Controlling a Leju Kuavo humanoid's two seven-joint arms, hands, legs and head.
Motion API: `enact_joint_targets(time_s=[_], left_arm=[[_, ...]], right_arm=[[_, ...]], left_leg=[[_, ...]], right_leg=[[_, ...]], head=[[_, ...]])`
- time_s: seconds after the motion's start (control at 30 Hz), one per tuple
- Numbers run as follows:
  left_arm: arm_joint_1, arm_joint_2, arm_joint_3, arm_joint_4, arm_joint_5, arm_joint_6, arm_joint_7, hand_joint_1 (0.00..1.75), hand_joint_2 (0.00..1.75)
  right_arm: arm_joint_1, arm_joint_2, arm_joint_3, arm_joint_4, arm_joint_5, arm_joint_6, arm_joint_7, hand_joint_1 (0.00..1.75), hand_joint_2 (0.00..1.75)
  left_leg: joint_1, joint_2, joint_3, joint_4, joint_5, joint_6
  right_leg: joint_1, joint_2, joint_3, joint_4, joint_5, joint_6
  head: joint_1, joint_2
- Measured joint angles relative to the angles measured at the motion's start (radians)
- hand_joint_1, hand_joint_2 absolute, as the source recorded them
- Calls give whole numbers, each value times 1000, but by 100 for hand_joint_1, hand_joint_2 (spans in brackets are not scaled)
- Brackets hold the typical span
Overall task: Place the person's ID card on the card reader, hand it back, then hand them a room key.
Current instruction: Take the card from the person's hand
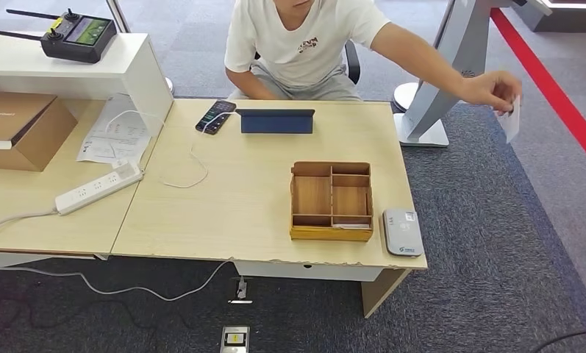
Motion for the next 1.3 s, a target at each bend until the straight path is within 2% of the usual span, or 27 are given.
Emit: enact_joint_targets(time_s=[0.17,0.23,0.3,0.37,0.43,0.5,0.6,0.73,0.83,1.07,1.3], left_arm=[[0,-4,0,1,0,-1,0,0,0],[-1,-6,0,1,-1,-1,0,0,0],[-2,-8,0,1,-3,-1,0,0,0],[-1,-9,1,2,-5,-1,1,0,0],[-1,-9,2,2,-8,-1,1,0,0],[-3,-11,3,2,-13,-1,1,0,0],[-3,-13,4,2,-25,0,-2,0,0],[-3,-16,4,2,-50,3,-13,0,0],[-2,-18,3,2,-67,3,-24,0,0],[-2,-17,3,2,-97,-7,-44,0,0],[-2,-17,2,2,-112,-10,-46,0,0]], right_arm=[[-52,-3,18,-18,-74,32,-81,0,175],[-99,0,60,-50,-188,24,-76,0,175],[-130,7,147,-111,-385,-14,-29,0,175],[-137,15,275,-189,-571,-69,16,0,175],[-136,24,412,-267,-678,-113,36,0,175],[-134,33,530,-339,-710,-140,41,0,175],[-129,53,702,-445,-661,-179,35,0,175],[-136,78,933,-561,-452,-249,17,0,175],[-142,92,1067,-618,-319,-279,12,0,175],[-166,127,1279,-658,-30,-342,-33,0,175],[-206,158,1392,-635,41,-372,-46,0,175]], left_leg=[[-1,1,-2,0,0,0],[-1,1,-1,0,0,0],[-1,0,0,0,1,1],[-1,-1,-1,0,1,1],[-1,-1,-1,0,2,1],[-1,0,-1,0,2,1],[-1,0,-2,0,2,1],[0,-1,-2,0,2,0],[0,-3,-2,0,3,0],[0,-3,-3,0,3,0],[0,-3,-3,0,3,0]], right_leg=[[-1,1,0,1,0,0],[-1,1,0,0,0,0],[-1,-1,1,0,0,0],[-1,-3,1,0,0,0],[-1,-2,1,1,1,0],[-1,-2,1,1,1,1],[-1,-2,1,1,1,0],[0,-3,1,2,1,0],[0,-4,1,2,1,0],[0,-4,0,2,1,0],[0,-4,-1,2,1,0]], head=[[0,0],[0,0],[0,0],[0,0],[0,0],[0,0],[0,0],[0,0],[0,0],[0,0],[0,0]])
